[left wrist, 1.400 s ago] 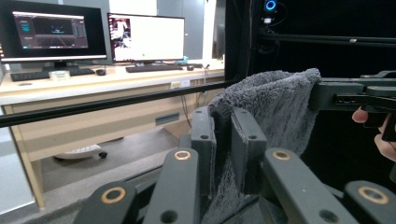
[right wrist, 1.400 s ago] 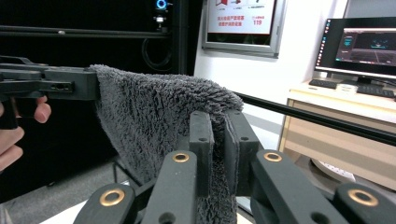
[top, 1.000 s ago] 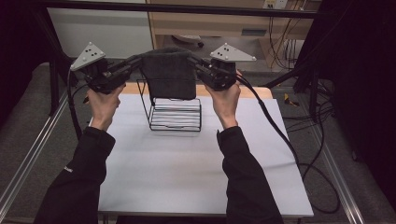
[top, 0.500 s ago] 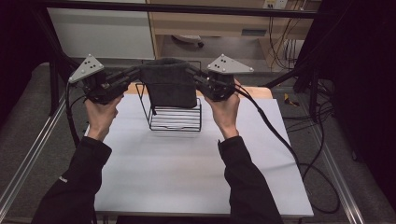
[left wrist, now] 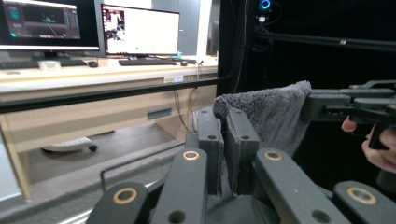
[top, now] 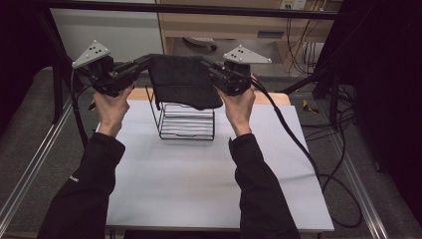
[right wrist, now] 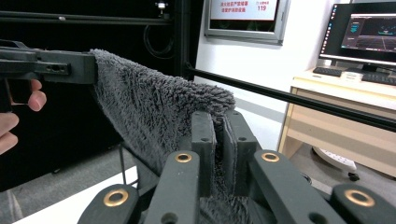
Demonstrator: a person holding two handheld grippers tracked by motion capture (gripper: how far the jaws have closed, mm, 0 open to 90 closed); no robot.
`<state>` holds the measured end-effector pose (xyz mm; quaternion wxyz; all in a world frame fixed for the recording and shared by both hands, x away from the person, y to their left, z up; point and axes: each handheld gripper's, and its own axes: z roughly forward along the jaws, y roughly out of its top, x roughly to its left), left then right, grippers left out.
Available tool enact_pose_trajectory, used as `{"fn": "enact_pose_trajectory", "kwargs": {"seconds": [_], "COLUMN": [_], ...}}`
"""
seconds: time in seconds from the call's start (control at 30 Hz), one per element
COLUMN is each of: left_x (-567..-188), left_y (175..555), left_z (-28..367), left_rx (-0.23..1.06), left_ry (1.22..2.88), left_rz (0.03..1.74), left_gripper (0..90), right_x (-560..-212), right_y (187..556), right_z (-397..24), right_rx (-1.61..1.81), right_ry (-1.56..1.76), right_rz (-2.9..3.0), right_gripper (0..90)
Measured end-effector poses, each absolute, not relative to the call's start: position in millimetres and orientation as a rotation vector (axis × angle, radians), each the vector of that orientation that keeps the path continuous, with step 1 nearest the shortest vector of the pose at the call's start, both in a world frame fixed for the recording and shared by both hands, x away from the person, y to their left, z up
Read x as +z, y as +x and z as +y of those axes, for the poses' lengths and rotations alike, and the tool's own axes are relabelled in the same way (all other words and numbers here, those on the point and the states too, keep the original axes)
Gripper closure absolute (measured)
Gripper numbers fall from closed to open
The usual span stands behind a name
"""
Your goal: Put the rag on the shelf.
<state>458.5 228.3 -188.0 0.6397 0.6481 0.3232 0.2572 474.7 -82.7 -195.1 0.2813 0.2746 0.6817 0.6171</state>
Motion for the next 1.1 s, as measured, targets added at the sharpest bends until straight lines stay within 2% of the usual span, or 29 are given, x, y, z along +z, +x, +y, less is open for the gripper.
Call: {"fn": "enact_pose_trajectory", "kwargs": {"seconds": [0.47,1.1], "left_x": [-176,-214], "left_y": [460,424], "left_z": [243,250], "left_rx": [0.587,0.555], "left_ry": [1.407,1.535], "left_rz": [0.735,0.715], "left_gripper": [85.3,84.2], "right_x": [-179,-203], "right_y": [491,452], "right_z": [-70,-77], "right_rx": [1.7,1.642], "right_ry": [0.696,0.527], "right_rz": [1.777,1.92], "right_gripper": [85.4,84.9]}}
